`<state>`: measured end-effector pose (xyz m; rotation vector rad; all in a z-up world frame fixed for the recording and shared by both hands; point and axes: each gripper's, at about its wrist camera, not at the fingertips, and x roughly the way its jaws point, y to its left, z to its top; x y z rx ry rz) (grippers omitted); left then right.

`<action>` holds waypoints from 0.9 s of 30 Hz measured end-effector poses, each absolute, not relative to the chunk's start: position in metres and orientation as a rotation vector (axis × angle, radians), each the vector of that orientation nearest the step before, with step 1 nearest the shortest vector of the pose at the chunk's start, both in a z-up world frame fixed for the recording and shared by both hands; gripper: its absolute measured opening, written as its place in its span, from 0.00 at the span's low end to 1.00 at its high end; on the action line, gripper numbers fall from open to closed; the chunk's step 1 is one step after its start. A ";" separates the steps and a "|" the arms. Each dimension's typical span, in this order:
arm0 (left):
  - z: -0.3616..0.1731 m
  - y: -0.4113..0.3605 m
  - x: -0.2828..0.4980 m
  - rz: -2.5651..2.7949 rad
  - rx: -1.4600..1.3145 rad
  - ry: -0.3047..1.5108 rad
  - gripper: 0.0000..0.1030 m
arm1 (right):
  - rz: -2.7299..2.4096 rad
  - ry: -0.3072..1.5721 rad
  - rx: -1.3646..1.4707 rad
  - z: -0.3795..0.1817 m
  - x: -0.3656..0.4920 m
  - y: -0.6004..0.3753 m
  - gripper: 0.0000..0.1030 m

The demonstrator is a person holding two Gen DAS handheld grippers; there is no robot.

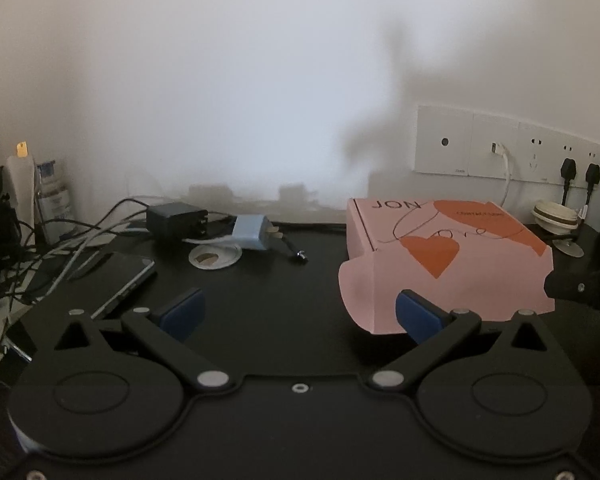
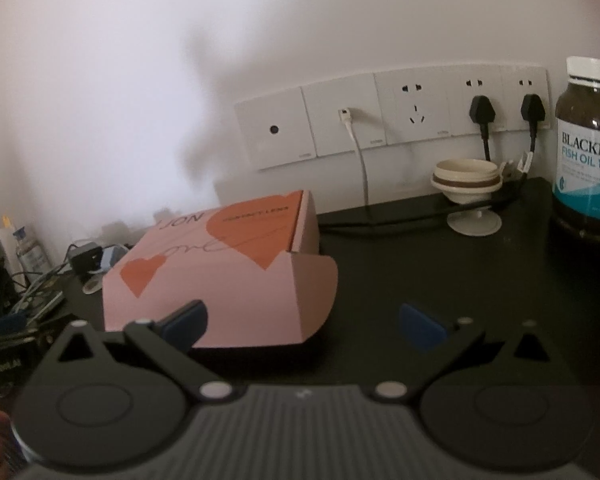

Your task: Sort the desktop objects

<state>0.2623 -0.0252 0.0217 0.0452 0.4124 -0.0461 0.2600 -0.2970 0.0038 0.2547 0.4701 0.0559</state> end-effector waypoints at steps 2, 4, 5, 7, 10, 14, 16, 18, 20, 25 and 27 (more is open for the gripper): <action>0.022 -0.026 0.261 -0.046 0.050 0.402 1.00 | 0.055 0.470 0.254 0.004 0.260 -0.297 0.99; 0.022 -0.026 0.261 -0.047 0.050 0.401 1.00 | 0.056 0.470 0.251 0.004 0.260 -0.296 0.99; 0.022 -0.026 0.261 -0.048 0.048 0.403 1.00 | 0.057 0.470 0.250 0.004 0.260 -0.295 0.99; 0.022 -0.025 0.262 -0.054 0.043 0.412 1.00 | 0.058 0.472 0.244 0.004 0.260 -0.294 0.99; 0.023 -0.025 0.262 -0.069 0.031 0.418 1.00 | 0.062 0.470 0.245 0.005 0.259 -0.294 0.99; 0.023 -0.026 0.261 -0.089 0.031 0.419 1.00 | 0.062 0.470 0.245 0.004 0.259 -0.293 0.99; 0.023 -0.028 0.261 -0.088 0.039 0.422 1.00 | 0.061 0.472 0.245 0.003 0.259 -0.294 0.99; 0.023 -0.029 0.260 -0.085 0.041 0.422 1.00 | 0.064 0.466 0.250 0.003 0.259 -0.294 0.99; 0.023 -0.028 0.259 -0.083 0.033 0.428 1.00 | 0.060 0.463 0.251 0.003 0.259 -0.295 0.99; 0.022 -0.024 0.253 -0.102 -0.005 0.454 1.00 | 0.055 0.469 0.283 0.000 0.256 -0.299 0.99; 0.021 -0.023 0.250 -0.111 -0.013 0.464 1.00 | 0.060 0.468 0.313 0.000 0.252 -0.302 0.99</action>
